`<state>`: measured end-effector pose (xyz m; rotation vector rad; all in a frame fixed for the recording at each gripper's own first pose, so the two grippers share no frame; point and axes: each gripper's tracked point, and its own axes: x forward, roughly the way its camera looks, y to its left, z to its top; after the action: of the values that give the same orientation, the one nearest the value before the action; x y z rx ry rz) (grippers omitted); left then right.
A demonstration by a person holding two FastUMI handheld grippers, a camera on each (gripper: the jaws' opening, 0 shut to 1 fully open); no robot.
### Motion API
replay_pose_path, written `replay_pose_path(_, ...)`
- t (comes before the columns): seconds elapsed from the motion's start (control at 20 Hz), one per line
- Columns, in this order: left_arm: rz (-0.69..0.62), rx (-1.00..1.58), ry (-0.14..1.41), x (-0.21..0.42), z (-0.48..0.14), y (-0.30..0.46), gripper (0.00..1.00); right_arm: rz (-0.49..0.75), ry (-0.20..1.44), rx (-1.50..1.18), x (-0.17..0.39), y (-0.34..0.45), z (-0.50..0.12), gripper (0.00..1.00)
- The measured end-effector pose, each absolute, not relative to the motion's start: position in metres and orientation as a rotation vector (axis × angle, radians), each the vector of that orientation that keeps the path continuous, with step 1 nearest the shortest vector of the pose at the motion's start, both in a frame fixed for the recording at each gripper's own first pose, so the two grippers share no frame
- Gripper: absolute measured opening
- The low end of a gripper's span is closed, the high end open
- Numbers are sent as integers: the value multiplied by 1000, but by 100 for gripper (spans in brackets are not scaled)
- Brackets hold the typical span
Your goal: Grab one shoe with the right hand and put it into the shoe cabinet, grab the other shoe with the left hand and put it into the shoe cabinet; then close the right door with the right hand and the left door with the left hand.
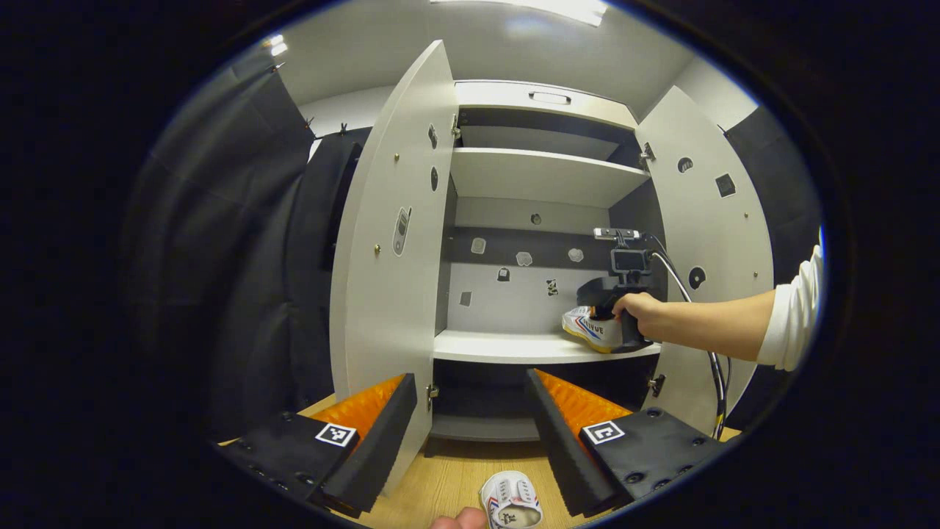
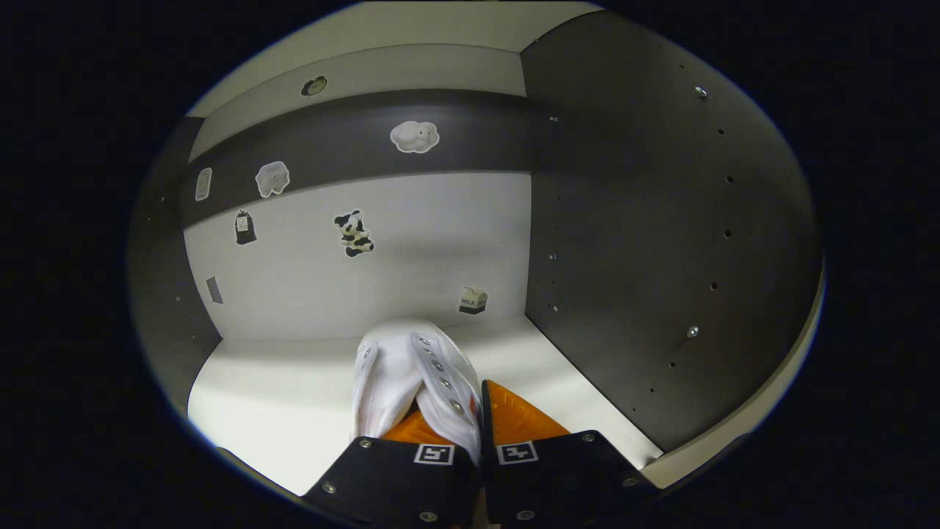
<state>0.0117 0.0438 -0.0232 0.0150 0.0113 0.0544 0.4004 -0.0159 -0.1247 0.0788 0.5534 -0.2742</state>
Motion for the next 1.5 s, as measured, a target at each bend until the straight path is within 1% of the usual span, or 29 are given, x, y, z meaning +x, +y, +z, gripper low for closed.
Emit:
replay_pose_path(0.1, 58, 14, 11, 12, -23, 46, 96, -257, 577, 76, 399, -13, -133, 12)
replay_pose_path(0.15, 60, 13, 10, 13, -24, 47, 96, -255, 593, 62, 397, -14, -137, 14)
replay_pose_path(0.35, 59, 8, 20, 12, -28, 48, 95, -207, 567, 47, 391, -9, -126, 17)
replay_pose_path(0.45, 55, 4, 22, 12, -29, 46, 95, -180, 551, 15, 384, -8, -118, 24)
replay_pose_path(0.5, 51, 3, 21, 13, -28, 45, 96, -163, 548, 1, 378, -8, -114, 33)
replay_pose_path(0.6, 42, 6, 17, 12, -27, 42, 96, -130, 534, -22, 368, -6, -104, 43)
replay_pose_path(0.65, 37, 8, 13, 12, -26, 40, 96, -109, 513, -24, 362, -2, -94, 41)
replay_pose_path(0.7, 32, 7, 11, 11, -25, 37, 96, -100, 484, -30, 358, -2, -83, 51)
replay_pose_path(0.75, 26, 6, 10, 12, -25, 34, 96, -90, 457, -39, 354, 0, -73, 54)
replay_pose_path(0.8, 20, 4, 10, 11, -24, 32, 96, -80, 431, -44, 349, 4, -62, 66)
replay_pose_path(0.9, 10, 2, 7, 9, -23, 27, 96, -47, 391, -42, 335, 16, -42, 84)
replay_pose_path(0.95, 5, 0, 4, 8, -22, 25, 96, -29, 367, -34, 327, 23, -31, 87)
replay_pose_path(1.0, 2, -2, 0, 5, -21, 23, 95, -14, 341, -27, 319, 28, -18, 93)
replay_pose_path(1.25, 9, 1, -9, -4, -17, 23, 96, 60, 185, 15, 261, 48, 43, 93)
replay_pose_path(1.5, 9, -9, -7, -12, -16, 20, 96, 116, 81, 50, 191, 49, 70, 93)
